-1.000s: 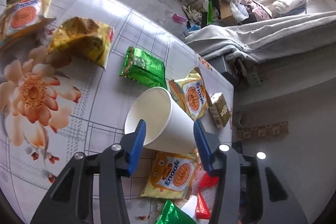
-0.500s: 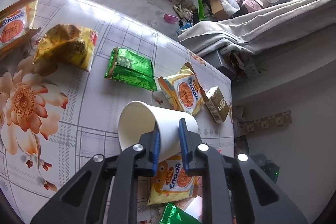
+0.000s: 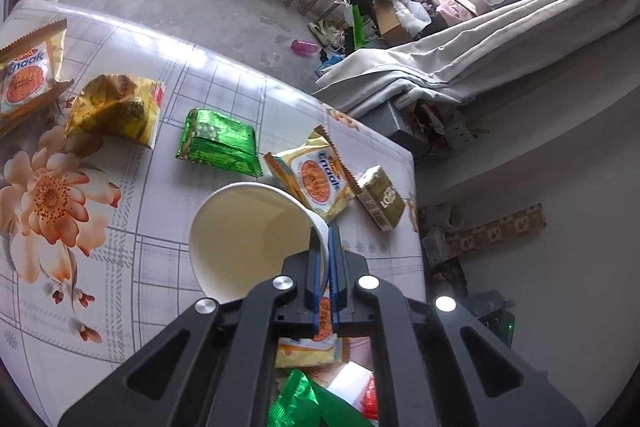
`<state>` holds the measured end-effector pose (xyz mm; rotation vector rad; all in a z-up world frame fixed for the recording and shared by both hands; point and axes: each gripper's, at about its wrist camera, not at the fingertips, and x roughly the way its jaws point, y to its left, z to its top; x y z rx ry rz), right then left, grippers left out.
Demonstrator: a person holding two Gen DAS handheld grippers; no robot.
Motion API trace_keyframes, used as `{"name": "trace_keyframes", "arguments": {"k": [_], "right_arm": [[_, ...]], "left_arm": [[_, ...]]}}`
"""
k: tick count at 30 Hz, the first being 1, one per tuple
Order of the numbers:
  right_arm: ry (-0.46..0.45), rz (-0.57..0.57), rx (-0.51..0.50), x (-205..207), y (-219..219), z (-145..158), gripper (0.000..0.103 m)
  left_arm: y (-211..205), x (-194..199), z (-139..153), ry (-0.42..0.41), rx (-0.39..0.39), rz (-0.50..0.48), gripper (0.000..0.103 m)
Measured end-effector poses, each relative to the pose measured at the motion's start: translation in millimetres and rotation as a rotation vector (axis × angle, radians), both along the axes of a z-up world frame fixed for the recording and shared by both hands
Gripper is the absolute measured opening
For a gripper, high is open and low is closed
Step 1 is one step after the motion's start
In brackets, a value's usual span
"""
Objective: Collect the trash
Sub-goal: 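Lift the paper cup and red packet off the table with both tools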
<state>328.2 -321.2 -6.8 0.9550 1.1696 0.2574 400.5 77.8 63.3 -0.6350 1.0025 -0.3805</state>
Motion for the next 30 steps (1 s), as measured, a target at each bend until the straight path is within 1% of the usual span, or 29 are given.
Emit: {"name": "trace_keyframes", "arguments": {"k": [4, 10, 19, 24, 28, 30], "right_arm": [[-0.023, -0.012, 0.026, -9.4, -7.1, 12.2, 0.001], [-0.075, -0.036, 0.067, -30.3, -20.5, 34.7, 0.001], [-0.125, -0.081, 0.144, -74.4, -41.7, 61.2, 0.001], [-0.170, -0.107, 0.176, -109.0, -57.8, 76.5, 0.001], [-0.197, -0.142, 0.198, -143.5, -73.7, 84.4, 0.001], [-0.209, -0.163, 0.210, -162.6, -82.8, 85.9, 0.001]], "left_arm": [[0.9, -11.1, 13.0, -0.025, -0.009, 0.000, 0.003], [0.3, -37.4, 41.4, -0.083, -0.017, -0.014, 0.003], [-10.0, -92.4, 81.2, -0.153, -0.044, -0.056, 0.003], [-28.4, -131.9, 97.2, -0.175, -0.064, -0.110, 0.003], [-49.7, -167.3, 109.0, -0.200, -0.064, -0.175, 0.003], [-63.7, -184.4, 113.1, -0.209, -0.052, -0.211, 0.003]]}}
